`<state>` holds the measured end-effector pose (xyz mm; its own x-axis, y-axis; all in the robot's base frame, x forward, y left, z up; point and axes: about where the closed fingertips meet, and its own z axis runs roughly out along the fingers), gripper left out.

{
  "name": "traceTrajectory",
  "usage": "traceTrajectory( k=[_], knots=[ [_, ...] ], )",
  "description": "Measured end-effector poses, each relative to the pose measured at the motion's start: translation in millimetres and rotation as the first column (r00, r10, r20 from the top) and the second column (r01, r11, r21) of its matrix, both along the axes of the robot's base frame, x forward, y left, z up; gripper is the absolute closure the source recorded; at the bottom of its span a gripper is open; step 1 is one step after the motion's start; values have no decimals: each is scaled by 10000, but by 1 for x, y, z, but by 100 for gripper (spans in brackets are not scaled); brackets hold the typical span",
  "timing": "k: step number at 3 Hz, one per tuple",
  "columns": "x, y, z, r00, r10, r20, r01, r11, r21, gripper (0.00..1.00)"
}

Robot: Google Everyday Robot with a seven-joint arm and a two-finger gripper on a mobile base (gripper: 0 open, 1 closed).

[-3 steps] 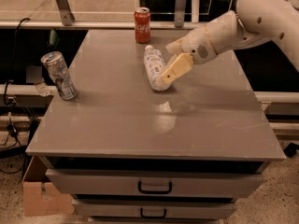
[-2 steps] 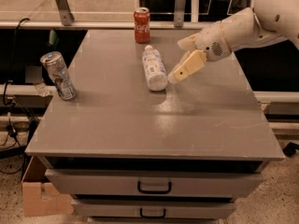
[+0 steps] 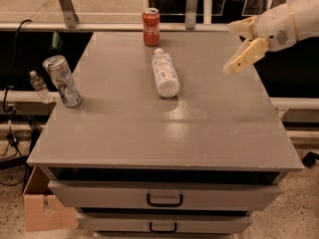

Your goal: Knock blue plastic bottle over

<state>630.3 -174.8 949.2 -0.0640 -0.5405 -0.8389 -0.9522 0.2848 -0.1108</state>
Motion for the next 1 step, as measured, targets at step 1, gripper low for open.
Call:
traceTrajectory(
  k=[1],
  knots=[
    [3, -3, 15, 9995, -35, 324, 34, 10000, 26, 0]
  ],
)
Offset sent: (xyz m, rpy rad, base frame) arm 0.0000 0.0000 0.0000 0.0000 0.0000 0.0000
